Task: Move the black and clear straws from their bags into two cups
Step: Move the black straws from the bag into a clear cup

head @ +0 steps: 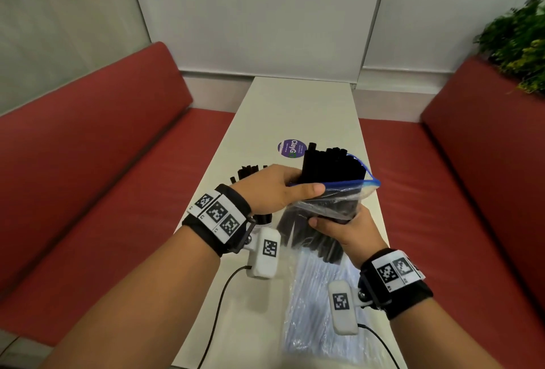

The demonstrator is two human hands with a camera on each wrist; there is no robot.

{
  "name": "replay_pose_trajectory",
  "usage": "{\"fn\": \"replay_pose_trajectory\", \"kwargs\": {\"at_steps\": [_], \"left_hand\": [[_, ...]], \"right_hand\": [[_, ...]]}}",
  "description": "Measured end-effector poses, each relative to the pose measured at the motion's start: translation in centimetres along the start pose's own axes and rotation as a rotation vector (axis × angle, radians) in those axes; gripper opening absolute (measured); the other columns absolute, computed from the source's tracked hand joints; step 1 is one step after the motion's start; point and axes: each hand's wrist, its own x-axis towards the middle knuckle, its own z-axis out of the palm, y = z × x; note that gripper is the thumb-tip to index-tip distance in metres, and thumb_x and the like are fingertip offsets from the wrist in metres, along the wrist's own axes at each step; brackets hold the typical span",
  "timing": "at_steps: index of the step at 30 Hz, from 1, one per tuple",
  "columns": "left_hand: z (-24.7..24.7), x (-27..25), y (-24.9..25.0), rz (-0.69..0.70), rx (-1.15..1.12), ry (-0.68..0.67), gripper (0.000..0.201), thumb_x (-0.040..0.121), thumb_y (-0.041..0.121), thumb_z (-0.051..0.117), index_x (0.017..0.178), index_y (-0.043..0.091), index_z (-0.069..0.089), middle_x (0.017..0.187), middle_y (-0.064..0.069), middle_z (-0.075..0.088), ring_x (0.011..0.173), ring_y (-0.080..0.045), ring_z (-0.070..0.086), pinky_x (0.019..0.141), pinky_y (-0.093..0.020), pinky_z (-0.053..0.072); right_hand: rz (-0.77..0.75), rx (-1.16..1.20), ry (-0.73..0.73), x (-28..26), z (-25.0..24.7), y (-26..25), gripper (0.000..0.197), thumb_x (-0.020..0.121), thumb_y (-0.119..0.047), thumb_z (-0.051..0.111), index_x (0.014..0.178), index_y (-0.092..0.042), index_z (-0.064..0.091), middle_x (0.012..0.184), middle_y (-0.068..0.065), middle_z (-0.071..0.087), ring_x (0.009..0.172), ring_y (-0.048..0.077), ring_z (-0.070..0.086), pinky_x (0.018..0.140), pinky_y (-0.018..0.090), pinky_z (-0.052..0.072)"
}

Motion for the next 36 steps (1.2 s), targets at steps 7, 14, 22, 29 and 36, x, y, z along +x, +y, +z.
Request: {"fn": "replay_pose_trajectory", "kwargs": {"at_steps": [7,14,22,29,36], "left_hand": [[-0.9,-0.5,0.8,0.067,-0.085,0.123,0.036,0.089,0.051,0.066,0.121,0.035,0.068,0.107,0.02,0.071,0.098,0.014,0.062,0.087,-0.008,0.046],[-0.8,0.4,1.3,0.041,-0.162,0.214,0.02,0.096,0.034,0.064,0.103,0.016,0.071,0.093,-0.004,0.075,0.084,-0.015,0.069,0.081,-0.024,0.052],[-1.7,1.0,1.1,0.116,-0.37,0.343,0.025,0.096,0.018,0.066,0.12,0.012,0.062,0.111,-0.004,0.073,0.099,-0.009,0.069,0.091,-0.02,0.054],[-3.9,1.3,2.5,0.214,-0.674,0.424,0.007,0.101,0.004,0.056,0.108,0.006,0.054,0.077,-0.008,0.063,0.07,-0.02,0.065,0.075,-0.029,0.057],[-8.3,1.3,5.5,0.414,-0.801,0.632,0.009,0.098,0.0,0.055,0.097,0.009,0.055,0.07,0.0,0.062,0.063,-0.022,0.06,0.075,-0.045,0.053]], "right_hand": [[0.018,-0.038,0.028,0.7,-0.2,0.1,0.033,0.078,0.004,0.083,0.107,-0.009,0.075,0.1,0.007,0.082,0.095,0.024,0.078,0.082,0.034,0.062],[0.041,0.002,0.011,1.1,0.1,0.3,0.039,0.074,0.007,0.084,0.109,-0.008,0.074,0.101,0.007,0.082,0.095,0.023,0.078,0.082,0.031,0.061],[0.052,-0.026,0.035,1.8,0.5,0.7,0.037,0.074,-0.002,0.088,0.108,-0.007,0.075,0.101,0.011,0.081,0.097,0.029,0.078,0.089,0.044,0.061],[0.083,-0.042,0.051,2.0,0.7,1.1,0.03,0.075,0.002,0.085,0.101,-0.006,0.076,0.095,0.008,0.083,0.089,0.024,0.079,0.08,0.036,0.06],[0.074,-0.09,0.067,2.6,0.8,1.2,0.029,0.076,-0.003,0.087,0.102,-0.004,0.076,0.094,0.01,0.082,0.089,0.028,0.078,0.083,0.04,0.063]]}}
